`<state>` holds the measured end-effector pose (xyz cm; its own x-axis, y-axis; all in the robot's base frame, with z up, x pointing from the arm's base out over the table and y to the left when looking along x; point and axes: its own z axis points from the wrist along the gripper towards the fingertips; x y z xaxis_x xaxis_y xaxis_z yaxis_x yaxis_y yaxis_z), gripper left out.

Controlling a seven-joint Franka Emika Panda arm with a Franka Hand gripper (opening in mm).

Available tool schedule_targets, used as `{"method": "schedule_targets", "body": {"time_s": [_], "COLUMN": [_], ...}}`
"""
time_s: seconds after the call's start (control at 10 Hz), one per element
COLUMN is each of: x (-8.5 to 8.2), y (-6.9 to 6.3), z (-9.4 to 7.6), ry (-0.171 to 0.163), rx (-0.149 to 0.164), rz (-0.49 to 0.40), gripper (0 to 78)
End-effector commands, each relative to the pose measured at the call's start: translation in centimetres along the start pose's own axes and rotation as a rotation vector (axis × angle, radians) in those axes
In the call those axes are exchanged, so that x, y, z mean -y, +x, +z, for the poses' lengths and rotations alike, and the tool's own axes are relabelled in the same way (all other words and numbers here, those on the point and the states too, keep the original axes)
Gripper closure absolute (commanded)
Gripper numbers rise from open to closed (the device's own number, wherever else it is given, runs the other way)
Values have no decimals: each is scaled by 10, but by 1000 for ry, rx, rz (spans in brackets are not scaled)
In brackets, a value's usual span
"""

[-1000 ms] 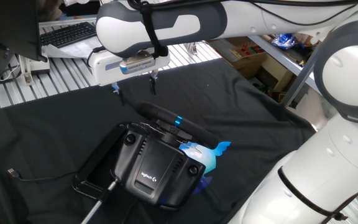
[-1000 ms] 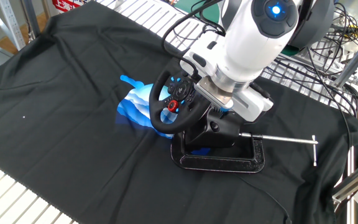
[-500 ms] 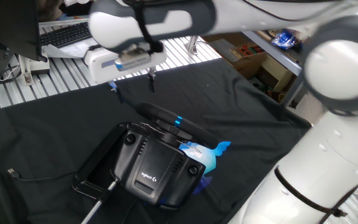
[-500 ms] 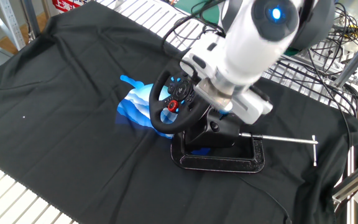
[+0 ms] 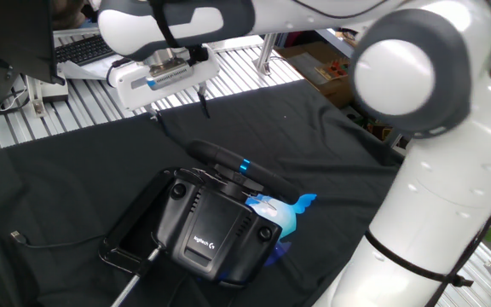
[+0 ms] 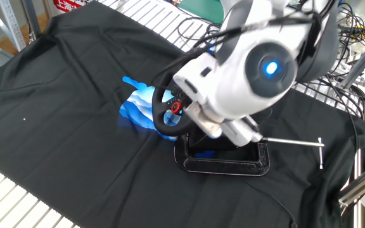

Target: Rotate the steering wheel 90 degrees counterclockwise

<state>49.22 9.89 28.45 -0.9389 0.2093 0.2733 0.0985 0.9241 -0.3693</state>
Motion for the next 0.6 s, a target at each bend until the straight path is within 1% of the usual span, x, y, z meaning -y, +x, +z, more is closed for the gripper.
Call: {"method": "schedule_targets", "body": {"time_s": [0.1, 0.3, 0.6], "x": [1, 2, 7], "y": [-1, -2, -8], "z": [0, 1, 8], "ry": [27, 32, 36], "rx": [-45, -51, -55], "rz": [14, 15, 11], "gripper": [1, 1, 1]}}
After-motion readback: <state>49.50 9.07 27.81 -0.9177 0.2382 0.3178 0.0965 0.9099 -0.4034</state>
